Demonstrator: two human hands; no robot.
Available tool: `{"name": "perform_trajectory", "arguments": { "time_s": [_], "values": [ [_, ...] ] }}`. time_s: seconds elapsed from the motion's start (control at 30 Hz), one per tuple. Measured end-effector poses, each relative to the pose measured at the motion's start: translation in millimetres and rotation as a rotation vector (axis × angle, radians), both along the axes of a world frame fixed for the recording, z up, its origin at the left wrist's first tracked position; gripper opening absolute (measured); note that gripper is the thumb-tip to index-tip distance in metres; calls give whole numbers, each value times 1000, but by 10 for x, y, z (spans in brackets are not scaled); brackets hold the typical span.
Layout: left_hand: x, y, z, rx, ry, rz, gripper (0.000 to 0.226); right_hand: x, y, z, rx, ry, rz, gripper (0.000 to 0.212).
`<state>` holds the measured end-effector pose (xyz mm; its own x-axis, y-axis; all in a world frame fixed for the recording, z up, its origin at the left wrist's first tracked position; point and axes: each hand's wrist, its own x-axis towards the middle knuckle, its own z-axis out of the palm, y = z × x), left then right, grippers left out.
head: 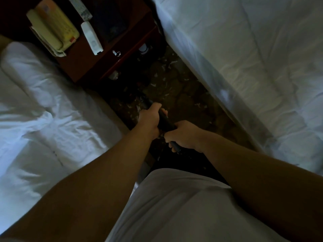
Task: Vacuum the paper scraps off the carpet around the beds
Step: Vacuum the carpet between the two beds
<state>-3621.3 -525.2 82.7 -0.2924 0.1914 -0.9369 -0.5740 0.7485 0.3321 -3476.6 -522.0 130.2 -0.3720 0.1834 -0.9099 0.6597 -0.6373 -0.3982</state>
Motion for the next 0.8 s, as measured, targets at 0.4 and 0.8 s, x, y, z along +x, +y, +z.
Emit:
{"name": "perform_trajectory", "arguments": {
  "time_s": [0.4,0.8],
  "values": [
    [199,-926,-33,-33,52,98,26,170,-583,128,-46,19,175,9],
    [1483,-1672,193,9,-11,195,20,1367,-1211,288,19,-45,285,17]
  ]
}}
